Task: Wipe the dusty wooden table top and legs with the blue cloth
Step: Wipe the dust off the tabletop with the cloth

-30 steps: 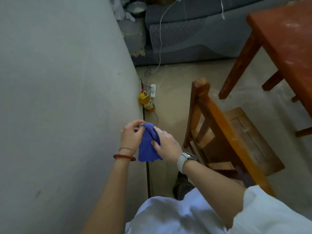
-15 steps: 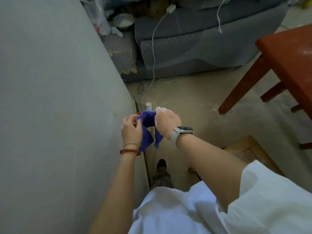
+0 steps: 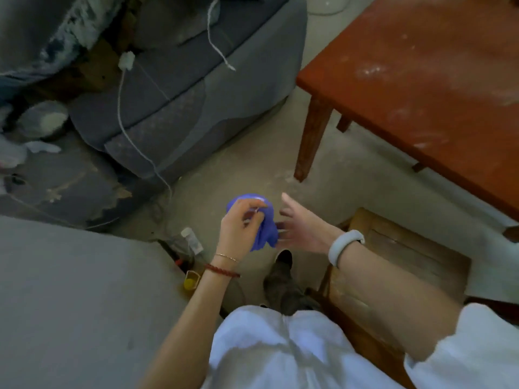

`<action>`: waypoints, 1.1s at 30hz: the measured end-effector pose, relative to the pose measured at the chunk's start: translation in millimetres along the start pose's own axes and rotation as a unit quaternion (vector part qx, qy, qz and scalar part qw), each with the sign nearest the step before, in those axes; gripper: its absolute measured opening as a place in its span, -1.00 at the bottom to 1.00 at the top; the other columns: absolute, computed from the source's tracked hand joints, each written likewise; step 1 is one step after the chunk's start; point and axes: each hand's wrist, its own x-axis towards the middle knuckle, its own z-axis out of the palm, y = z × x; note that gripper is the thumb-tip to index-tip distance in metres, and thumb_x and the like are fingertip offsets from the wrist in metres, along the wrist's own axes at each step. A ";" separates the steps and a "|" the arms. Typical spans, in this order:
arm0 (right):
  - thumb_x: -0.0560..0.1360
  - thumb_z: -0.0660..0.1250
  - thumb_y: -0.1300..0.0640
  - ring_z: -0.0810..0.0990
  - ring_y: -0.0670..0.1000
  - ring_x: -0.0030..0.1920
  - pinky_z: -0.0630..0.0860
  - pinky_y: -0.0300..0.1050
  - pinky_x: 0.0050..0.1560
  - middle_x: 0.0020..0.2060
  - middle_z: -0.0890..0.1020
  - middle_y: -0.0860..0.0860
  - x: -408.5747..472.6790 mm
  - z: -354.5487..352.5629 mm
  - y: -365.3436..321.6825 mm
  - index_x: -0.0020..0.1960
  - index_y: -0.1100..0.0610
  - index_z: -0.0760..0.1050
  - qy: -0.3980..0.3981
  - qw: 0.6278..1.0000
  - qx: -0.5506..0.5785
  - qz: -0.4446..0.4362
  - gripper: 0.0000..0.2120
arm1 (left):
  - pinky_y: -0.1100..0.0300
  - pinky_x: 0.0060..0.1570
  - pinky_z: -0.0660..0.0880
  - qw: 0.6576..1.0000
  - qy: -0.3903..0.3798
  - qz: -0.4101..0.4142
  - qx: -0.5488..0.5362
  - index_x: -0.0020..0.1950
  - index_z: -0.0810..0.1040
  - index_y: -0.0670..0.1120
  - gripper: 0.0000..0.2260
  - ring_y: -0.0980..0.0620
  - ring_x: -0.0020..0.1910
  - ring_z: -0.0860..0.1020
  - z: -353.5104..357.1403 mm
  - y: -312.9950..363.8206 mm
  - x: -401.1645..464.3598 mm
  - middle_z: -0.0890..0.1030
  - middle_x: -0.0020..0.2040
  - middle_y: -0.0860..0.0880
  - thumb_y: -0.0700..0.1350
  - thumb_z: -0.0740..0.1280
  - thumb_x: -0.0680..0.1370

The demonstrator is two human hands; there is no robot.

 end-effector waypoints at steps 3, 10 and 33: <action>0.30 0.18 -0.44 0.56 0.05 -0.15 0.42 -0.03 -0.05 -0.21 0.59 0.07 12.4 -30.9 -17.5 -0.14 0.07 0.59 -0.055 0.989 0.120 -0.063 -0.42 | 0.46 -0.11 0.41 0.985 -0.158 0.060 0.024 -0.15 0.56 0.05 -0.85 0.23 -0.18 0.52 27.5 20.4 48.1 0.53 -0.16 0.06 -0.15 0.24 0.39; 0.48 0.25 0.10 0.56 0.07 -0.07 0.49 -0.05 -0.07 -0.04 0.59 0.12 2.4 -90.3 -57.5 0.12 0.15 0.48 0.196 0.888 0.385 -0.155 -0.75 | 0.41 -0.20 0.49 0.939 -0.342 0.010 -0.024 -0.17 0.52 0.02 -0.80 0.33 -0.31 0.52 75.8 57.4 126.7 0.58 -0.23 0.14 -0.29 0.24 0.40; 0.49 0.26 0.36 0.53 -0.01 -0.05 0.48 -0.39 -0.13 -0.10 0.55 -0.06 -39.8 -138.8 -160.6 0.15 0.19 0.38 0.517 0.759 0.181 -0.351 -0.74 | 0.02 0.13 0.49 0.677 -0.641 -0.332 -0.144 0.29 0.45 -0.12 -0.49 -0.14 0.27 0.47 203.8 119.0 302.0 0.55 0.22 -0.14 0.16 0.27 0.46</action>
